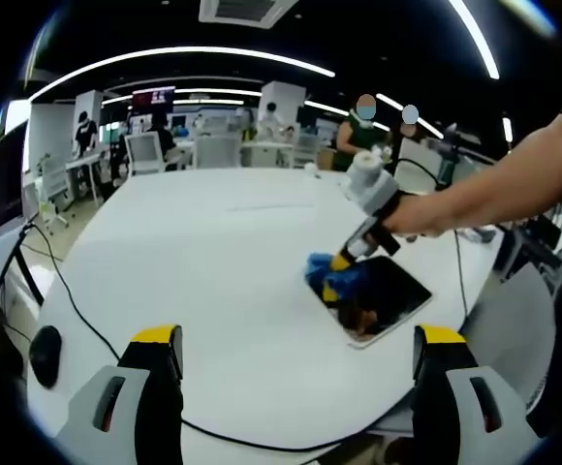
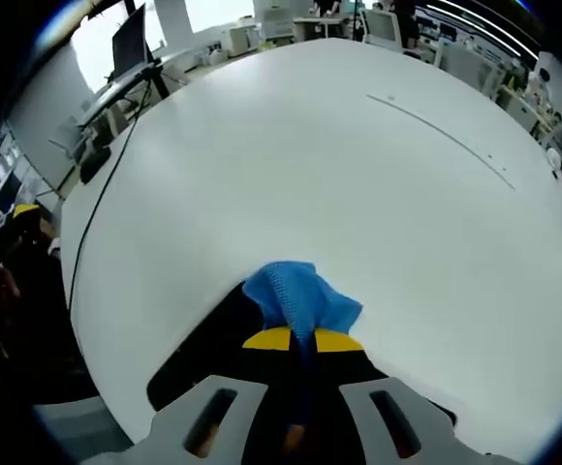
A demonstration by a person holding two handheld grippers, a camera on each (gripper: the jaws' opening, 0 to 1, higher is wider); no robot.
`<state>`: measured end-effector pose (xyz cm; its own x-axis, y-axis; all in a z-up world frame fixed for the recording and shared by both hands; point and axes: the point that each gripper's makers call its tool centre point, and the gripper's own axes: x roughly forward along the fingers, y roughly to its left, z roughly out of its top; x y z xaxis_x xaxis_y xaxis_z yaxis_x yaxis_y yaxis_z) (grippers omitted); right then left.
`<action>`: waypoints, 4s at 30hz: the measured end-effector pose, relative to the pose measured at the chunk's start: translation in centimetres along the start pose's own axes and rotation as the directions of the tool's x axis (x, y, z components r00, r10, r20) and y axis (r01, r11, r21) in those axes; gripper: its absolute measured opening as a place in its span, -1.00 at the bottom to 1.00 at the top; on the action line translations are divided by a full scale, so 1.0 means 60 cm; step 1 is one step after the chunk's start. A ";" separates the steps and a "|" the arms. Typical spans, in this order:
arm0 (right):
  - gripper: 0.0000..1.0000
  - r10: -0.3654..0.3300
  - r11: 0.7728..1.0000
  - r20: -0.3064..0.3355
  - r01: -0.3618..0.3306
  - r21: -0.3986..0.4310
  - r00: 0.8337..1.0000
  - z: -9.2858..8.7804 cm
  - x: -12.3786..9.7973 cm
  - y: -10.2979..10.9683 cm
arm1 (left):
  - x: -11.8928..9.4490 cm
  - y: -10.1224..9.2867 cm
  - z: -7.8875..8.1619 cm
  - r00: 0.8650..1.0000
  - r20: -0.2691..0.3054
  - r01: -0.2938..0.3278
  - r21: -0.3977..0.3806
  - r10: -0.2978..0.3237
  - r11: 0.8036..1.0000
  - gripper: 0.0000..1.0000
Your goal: Wipe the mirror surface with the cleaning cloth until all visible marks leave the cleaned area.
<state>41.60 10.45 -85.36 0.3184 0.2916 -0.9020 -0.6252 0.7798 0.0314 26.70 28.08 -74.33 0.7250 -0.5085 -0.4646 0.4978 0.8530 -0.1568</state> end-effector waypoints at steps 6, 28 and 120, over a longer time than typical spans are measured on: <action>-0.99 -0.002 1.000 -0.011 0.002 0.011 1.000 -0.001 0.000 -0.002 | -0.005 0.000 0.005 1.000 0.007 -0.004 0.008 0.004 1.000 0.99; -0.99 -0.043 0.999 -0.006 0.043 -0.014 0.999 -0.023 -0.010 0.013 | -0.014 -0.002 0.004 1.000 0.017 -0.006 -0.004 0.007 1.000 0.99; -0.99 0.058 0.995 -0.013 -0.058 -0.087 0.998 -0.144 -0.067 0.151 | -0.009 -0.047 -0.005 0.999 0.032 0.003 0.017 -0.004 1.000 0.99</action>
<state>28.48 11.58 -85.19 0.2724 0.3285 -0.9044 -0.7022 0.7105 0.0466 24.76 25.98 -73.89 0.7377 -0.5152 -0.4363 0.5081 0.8492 -0.1436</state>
